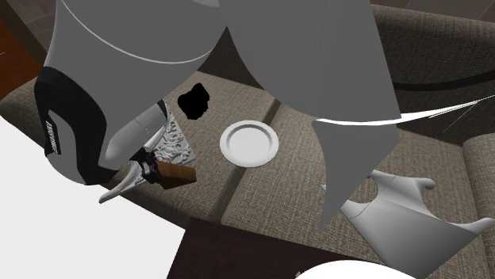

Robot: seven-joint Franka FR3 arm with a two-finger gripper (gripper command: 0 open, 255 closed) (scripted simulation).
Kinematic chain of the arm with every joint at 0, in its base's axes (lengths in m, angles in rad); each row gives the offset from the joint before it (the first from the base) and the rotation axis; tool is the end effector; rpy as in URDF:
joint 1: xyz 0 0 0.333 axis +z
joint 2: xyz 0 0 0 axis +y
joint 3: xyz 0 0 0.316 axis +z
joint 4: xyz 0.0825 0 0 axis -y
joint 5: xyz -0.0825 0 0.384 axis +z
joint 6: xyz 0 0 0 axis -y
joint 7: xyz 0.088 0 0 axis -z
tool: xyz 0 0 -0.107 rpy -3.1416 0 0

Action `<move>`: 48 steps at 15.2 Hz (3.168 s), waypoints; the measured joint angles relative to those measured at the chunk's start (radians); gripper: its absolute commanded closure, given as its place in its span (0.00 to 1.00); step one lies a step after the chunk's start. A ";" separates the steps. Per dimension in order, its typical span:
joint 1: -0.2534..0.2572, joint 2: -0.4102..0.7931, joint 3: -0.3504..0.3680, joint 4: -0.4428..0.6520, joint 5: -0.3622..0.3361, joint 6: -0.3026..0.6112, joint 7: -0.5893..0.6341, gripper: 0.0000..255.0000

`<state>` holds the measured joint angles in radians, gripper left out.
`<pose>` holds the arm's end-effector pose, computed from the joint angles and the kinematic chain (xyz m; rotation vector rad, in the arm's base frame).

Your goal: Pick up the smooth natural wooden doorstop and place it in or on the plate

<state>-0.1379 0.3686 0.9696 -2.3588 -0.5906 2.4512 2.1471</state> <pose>0.3253 0.3788 0.2325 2.8092 -1.2887 0.0725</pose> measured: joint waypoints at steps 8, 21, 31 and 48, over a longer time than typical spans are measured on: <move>-0.019 -0.018 0.022 -0.002 0.024 -0.008 -0.018 1.00; -0.233 -0.238 0.267 0.003 0.332 -0.104 -0.236 1.00; -0.395 -0.345 0.247 0.018 0.473 -0.129 -0.520 1.00; -0.475 -0.107 0.032 0.177 0.207 -0.168 -0.655 1.00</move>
<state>-0.6134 0.2611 1.0015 -2.1819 -0.3839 2.2835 1.4923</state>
